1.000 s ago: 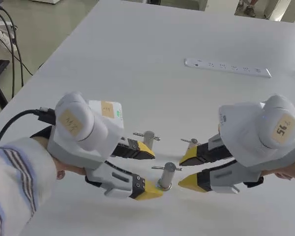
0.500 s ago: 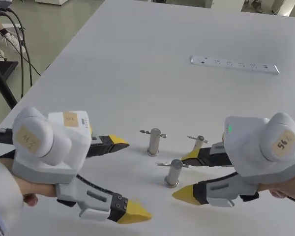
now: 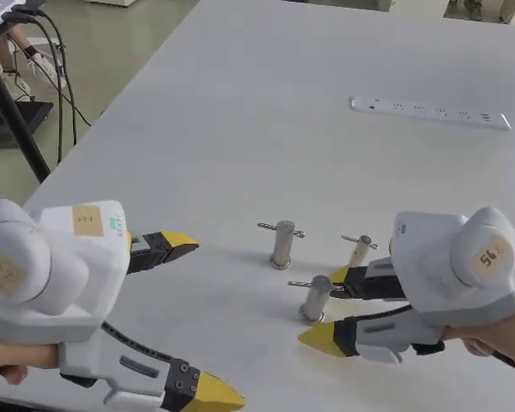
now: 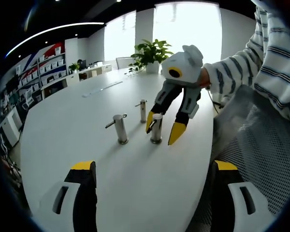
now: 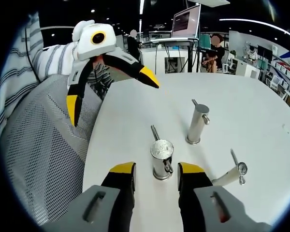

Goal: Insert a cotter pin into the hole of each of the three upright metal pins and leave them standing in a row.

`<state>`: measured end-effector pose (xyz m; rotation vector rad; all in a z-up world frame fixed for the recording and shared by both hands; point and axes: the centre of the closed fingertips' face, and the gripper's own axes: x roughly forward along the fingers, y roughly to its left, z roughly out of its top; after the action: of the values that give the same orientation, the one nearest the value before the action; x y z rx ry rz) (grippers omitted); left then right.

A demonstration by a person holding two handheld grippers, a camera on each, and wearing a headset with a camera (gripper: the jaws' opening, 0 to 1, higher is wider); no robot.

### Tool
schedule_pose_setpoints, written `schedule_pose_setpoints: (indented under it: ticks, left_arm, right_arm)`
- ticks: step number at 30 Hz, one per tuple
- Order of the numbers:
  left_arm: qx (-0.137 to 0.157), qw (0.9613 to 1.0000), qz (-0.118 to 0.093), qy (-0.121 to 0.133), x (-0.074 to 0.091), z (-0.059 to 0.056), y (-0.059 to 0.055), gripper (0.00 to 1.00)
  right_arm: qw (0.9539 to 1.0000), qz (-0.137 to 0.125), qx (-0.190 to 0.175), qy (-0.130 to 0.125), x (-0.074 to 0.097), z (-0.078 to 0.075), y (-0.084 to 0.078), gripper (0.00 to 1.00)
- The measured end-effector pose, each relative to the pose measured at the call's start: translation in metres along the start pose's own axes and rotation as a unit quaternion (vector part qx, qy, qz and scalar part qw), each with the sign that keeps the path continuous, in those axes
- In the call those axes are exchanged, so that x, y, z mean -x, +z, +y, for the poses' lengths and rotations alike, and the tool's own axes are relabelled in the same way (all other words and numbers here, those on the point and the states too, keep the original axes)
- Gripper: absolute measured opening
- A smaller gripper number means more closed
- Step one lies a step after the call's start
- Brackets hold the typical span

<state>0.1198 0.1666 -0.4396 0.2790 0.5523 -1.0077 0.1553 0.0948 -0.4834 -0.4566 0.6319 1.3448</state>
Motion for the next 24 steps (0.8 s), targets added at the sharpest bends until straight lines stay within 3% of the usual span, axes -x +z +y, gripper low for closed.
schedule_pose_setpoints:
  ticks: [10, 24]
  left_arm:
    - [0.03, 0.9988, -0.003, 0.038, 0.021, 0.011, -0.006, 0.99]
    - [0.048, 0.9976, -0.005, 0.049, 0.023, 0.012, -0.008, 0.97]
  right_arm:
    - [0.9996, -0.027, -0.006, 0.004, -0.006, 0.001, 0.005, 0.23]
    - [0.9984, -0.047, -0.031, -0.003, -0.009, -0.007, 0.006, 0.12]
